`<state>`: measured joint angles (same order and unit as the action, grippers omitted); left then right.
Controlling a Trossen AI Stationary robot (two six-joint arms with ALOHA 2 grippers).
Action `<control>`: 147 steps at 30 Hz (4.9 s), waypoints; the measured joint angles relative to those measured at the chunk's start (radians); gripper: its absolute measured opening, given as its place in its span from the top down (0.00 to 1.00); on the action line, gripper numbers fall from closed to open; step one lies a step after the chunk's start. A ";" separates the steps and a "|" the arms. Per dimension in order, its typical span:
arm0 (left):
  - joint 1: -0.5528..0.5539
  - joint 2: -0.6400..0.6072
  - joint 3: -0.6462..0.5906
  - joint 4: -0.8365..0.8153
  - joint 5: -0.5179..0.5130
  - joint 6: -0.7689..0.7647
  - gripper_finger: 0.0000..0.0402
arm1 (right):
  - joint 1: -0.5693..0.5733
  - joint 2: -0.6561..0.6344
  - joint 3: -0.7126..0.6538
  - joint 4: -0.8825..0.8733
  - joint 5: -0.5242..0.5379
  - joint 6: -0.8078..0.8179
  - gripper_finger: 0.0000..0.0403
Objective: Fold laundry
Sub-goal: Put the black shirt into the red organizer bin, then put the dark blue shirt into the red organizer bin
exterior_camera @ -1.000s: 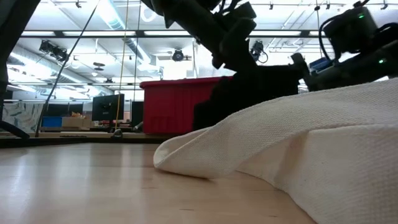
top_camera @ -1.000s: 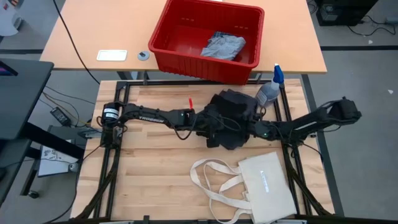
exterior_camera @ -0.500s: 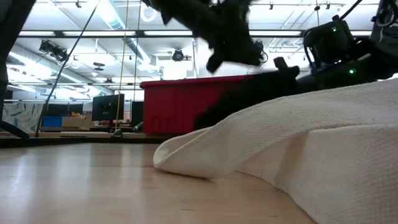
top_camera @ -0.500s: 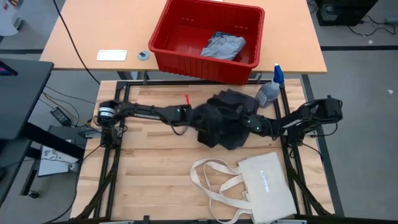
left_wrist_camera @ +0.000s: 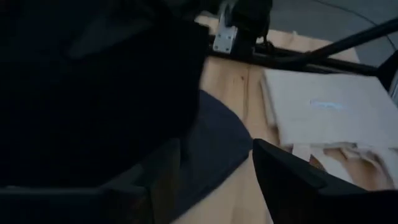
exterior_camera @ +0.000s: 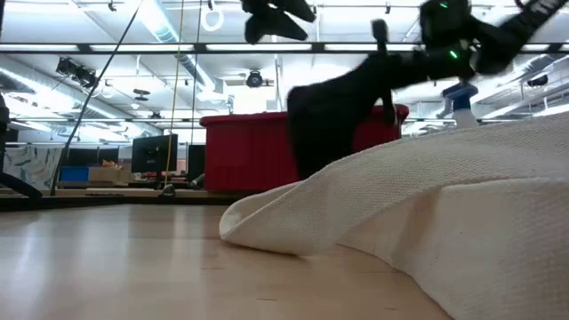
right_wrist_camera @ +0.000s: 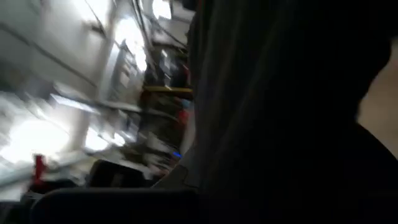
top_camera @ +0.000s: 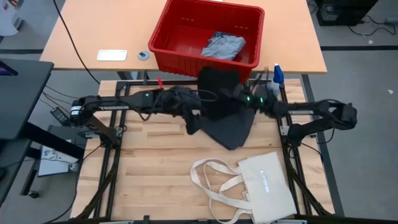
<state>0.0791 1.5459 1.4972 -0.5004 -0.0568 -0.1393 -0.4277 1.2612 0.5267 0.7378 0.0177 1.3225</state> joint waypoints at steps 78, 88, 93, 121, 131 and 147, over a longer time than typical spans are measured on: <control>0.133 -0.044 0.001 -0.035 0.035 0.151 0.64 | -0.665 0.384 1.324 -1.637 -0.310 -1.128 0.22; 0.122 0.190 0.001 0.199 0.195 0.066 0.64 | -0.513 0.071 1.010 -1.850 -0.522 -1.109 0.29; 0.098 0.329 0.001 0.314 0.220 -0.016 0.64 | -0.427 -0.202 0.583 -1.621 -0.515 -0.863 0.32; 0.102 0.668 0.006 0.239 0.116 -0.226 0.64 | -0.102 -0.538 -0.316 -0.969 -0.159 -0.183 0.32; 0.089 0.670 0.003 0.256 0.179 -0.212 0.64 | -0.052 -0.368 -0.385 -0.784 -0.194 -0.091 0.20; 0.072 0.674 -0.001 0.338 0.252 -0.209 0.64 | 0.021 -0.123 -0.353 -0.511 -0.029 -0.021 0.22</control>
<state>0.1508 2.2196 1.4966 -0.1625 0.1951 -0.3487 -0.4070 1.1384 0.1736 0.2265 -0.0112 1.3016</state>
